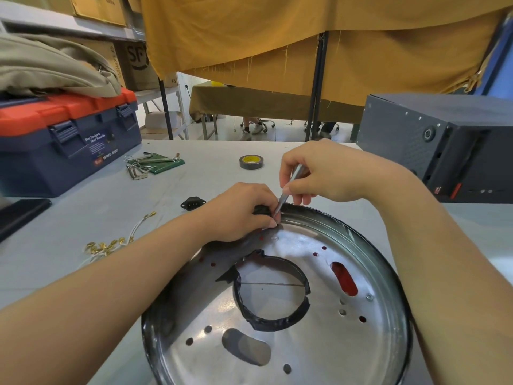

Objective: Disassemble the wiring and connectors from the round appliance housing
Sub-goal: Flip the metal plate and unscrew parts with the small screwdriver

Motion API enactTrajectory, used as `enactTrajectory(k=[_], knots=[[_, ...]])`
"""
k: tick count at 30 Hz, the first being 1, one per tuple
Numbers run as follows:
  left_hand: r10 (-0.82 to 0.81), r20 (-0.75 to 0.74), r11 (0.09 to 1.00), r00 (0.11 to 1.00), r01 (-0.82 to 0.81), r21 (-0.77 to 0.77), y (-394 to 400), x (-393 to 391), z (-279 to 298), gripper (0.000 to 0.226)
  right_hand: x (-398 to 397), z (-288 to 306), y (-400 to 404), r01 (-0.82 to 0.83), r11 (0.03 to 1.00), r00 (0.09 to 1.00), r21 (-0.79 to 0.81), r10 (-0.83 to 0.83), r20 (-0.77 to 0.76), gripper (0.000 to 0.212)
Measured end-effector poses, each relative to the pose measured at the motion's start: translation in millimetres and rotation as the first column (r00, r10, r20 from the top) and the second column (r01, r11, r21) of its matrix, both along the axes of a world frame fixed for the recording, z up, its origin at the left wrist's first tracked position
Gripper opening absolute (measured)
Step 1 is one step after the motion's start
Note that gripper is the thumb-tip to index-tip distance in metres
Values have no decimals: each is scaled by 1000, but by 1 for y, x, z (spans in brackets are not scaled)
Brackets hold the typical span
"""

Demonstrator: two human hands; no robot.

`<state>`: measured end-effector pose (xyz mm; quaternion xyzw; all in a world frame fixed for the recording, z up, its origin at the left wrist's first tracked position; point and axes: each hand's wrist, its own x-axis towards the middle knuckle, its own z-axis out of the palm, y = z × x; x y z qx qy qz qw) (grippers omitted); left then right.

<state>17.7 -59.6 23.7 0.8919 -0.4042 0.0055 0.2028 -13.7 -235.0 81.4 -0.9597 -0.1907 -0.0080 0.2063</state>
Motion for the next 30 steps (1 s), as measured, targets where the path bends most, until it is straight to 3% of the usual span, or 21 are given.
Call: enactTrajectory(k=[2, 7, 14, 16, 25, 30], knots=[[6, 21, 1000, 1000, -6, 3, 0, 1, -1, 2, -1, 0, 0, 4, 1000, 1000, -11, -4, -7, 9], [37, 28, 998, 999, -35, -52, -1, 0, -2, 9, -2, 2, -3, 23, 999, 1000, -32, -23, -8, 10], [120, -129, 915, 984, -160, -371, 4, -3, 11, 11, -2, 4, -5, 43, 998, 999, -54, -44, -26, 10], [136, -161, 896, 978, -191, -402, 9, -3, 16, 8, -2, 3, -4, 47, 997, 999, -56, -48, -19, 10], [267, -200, 893, 943, -320, -315, 78, 2, 17, 11, -7, 1, 4, 43, 997, 999, -65, -43, -3, 10], [373, -98, 922, 923, -380, -76, 120, -4, 5, 9, -20, -8, 10, 66, 998, 996, 15, -66, 56, 11]])
